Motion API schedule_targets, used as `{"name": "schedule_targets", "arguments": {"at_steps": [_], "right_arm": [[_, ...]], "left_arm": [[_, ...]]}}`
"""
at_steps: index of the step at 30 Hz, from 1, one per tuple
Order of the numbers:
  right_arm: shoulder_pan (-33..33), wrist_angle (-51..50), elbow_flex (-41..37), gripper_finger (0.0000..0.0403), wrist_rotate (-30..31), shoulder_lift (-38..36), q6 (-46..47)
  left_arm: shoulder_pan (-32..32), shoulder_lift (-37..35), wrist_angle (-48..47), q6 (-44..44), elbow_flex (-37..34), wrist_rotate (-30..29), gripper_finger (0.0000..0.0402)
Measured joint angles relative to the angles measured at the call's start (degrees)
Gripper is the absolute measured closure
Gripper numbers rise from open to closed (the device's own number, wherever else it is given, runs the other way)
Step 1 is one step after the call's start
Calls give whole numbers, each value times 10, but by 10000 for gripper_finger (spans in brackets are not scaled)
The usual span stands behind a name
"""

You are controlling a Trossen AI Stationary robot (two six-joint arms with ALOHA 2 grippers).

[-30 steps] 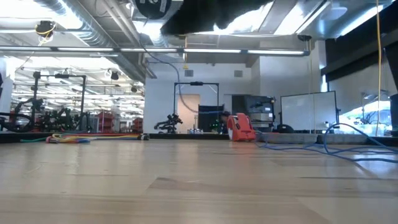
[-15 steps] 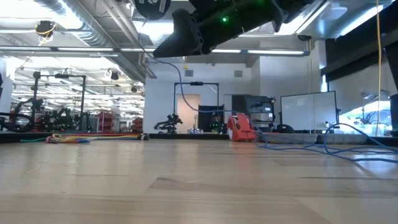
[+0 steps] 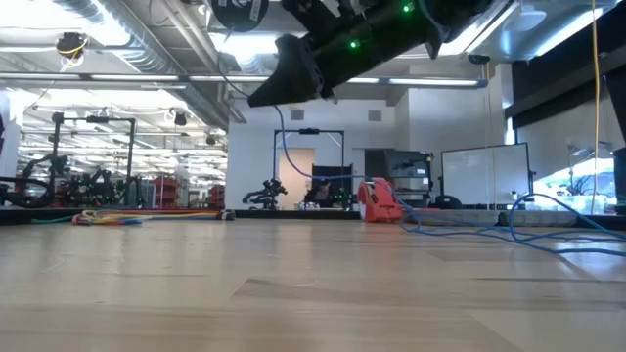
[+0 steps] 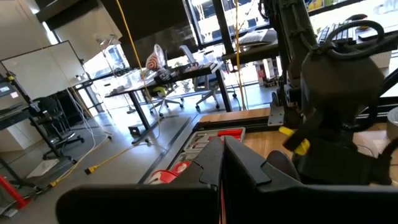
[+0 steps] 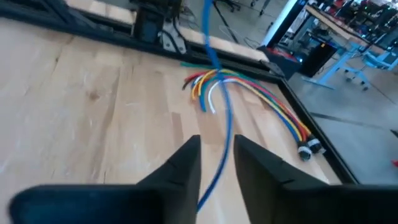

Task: Coil cords
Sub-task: Uncoil the blue wire from the black spool

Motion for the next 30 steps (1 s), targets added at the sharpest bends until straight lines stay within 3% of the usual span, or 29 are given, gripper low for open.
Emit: {"name": "schedule_targets", "arguments": {"at_steps": [9,12,20,26,30], "right_arm": [[9,10,1,395,8,0,-31],[13,11,1,390,10,0,-19],[51,27,1,397,-99,0,-23],[109,53,24,399,-94,-1,-88],[148,12,70,400,-70,-8,-134]], "left_arm": [[0,0,0,1,0,0,396],[0,0,2,-2,0,0,396],[18,0,15,-40,0,0,396],[37,15,12,-61,0,2,396],[42,22,-5,-57,0,9,396]]}}
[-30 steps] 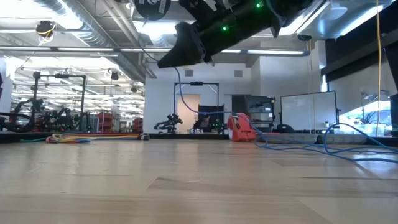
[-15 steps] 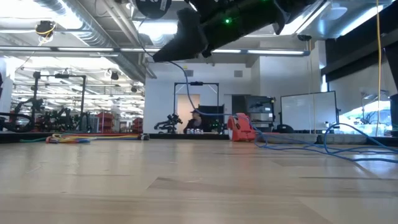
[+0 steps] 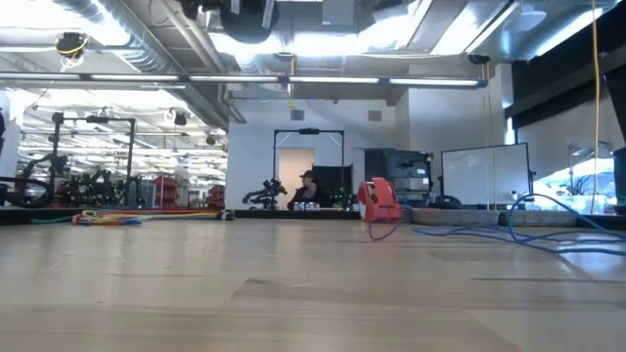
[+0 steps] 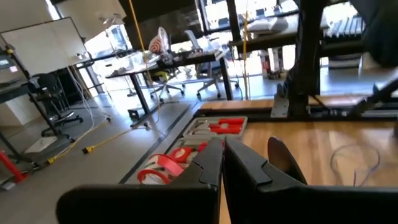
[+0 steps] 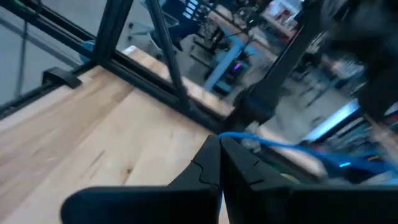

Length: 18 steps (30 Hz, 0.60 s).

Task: Coil cords
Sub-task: Uncoil the blue wire from the black spool

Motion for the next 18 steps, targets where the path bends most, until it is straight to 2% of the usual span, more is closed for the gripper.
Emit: {"name": "schedule_targets", "arguments": {"at_steps": [6,12,16,18], "right_arm": [[59,-78,66,400,175,-34,-93],[91,-115,108,400,306,-92,-154],[102,-193,115,400,438,-128,-161],[102,-262,114,400,497,-146,-132]], "left_arm": [[-1,-3,-19,38,0,-13,396],[0,-3,-29,60,0,-14,396],[0,-3,-39,61,0,-13,396],[-1,-3,-41,61,0,-13,396]]}}
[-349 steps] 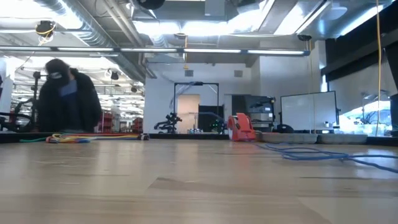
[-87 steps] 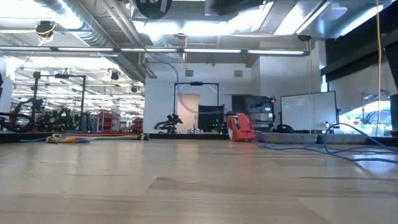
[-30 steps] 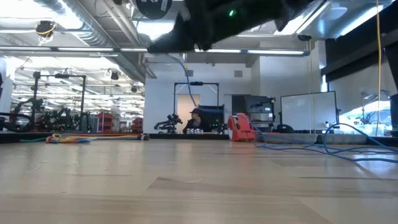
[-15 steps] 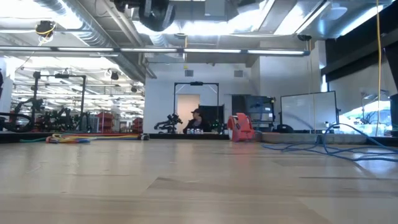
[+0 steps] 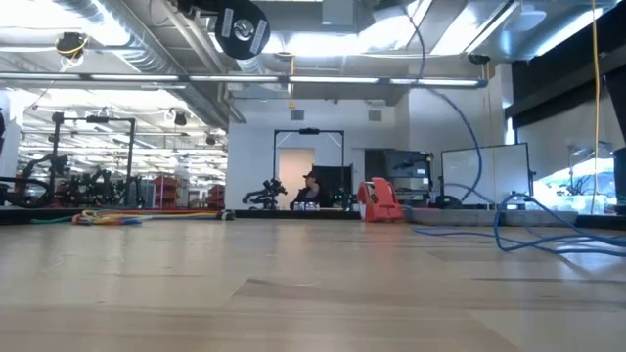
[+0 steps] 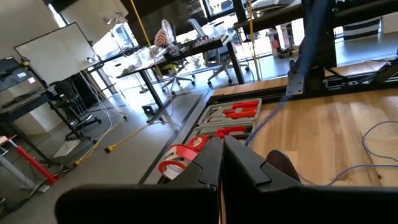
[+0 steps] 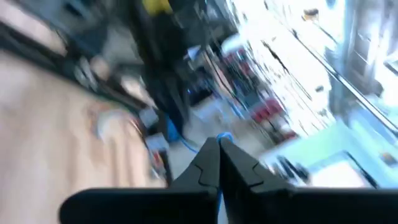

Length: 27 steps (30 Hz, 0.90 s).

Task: Coil cords
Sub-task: Uncoil the blue wire from the black spool

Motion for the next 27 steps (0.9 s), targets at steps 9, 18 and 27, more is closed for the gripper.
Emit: {"name": "schedule_targets", "arguments": {"at_steps": [9,18,27], "right_arm": [[-39,-428,-11,400,-52,9,441],[-79,-104,-138,400,-252,110,365],[-76,99,-47,400,-431,175,181]], "left_arm": [[-18,-3,39,-8,0,3,396],[-19,-7,64,-32,0,4,396],[2,-6,57,-55,-6,4,396]]}}
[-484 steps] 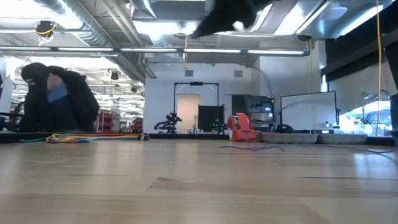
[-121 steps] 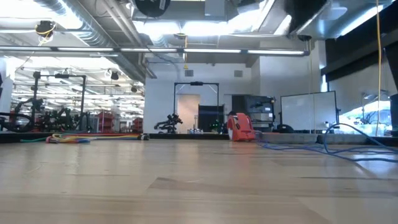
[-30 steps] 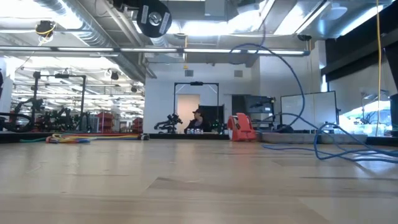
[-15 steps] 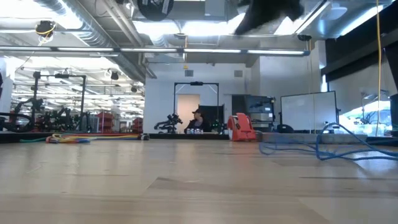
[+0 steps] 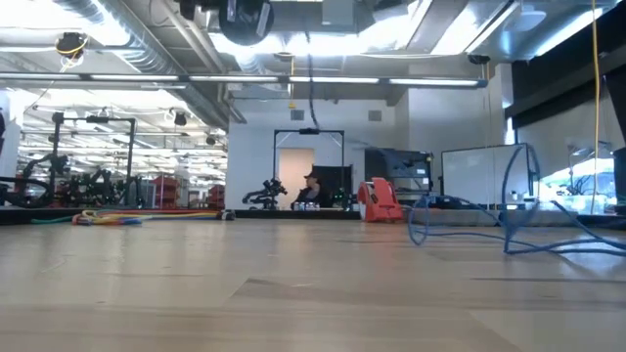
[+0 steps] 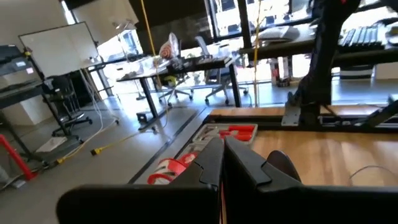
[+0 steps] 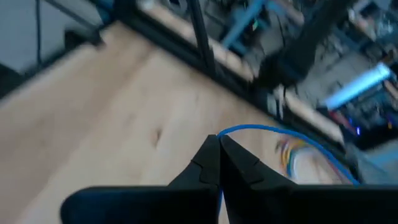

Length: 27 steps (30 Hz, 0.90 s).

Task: Coil cords
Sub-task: Uncoil the blue wire from the black spool

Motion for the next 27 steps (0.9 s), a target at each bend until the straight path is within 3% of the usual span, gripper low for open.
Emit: {"name": "schedule_targets", "arguments": {"at_steps": [9,12,16,23,27], "right_arm": [[19,-61,87,400,-28,-1,-45],[18,-105,88,400,-9,-1,-16],[34,-74,88,400,35,-17,-44],[91,-72,150,400,261,-84,-171],[120,-121,179,400,408,-114,-216]], "left_arm": [[23,0,1,-18,-9,-2,396],[22,0,-3,-15,-9,-1,396],[25,0,-20,10,-9,-5,396],[31,0,-44,19,-9,-6,396],[32,0,-48,24,-9,-6,396]]}}
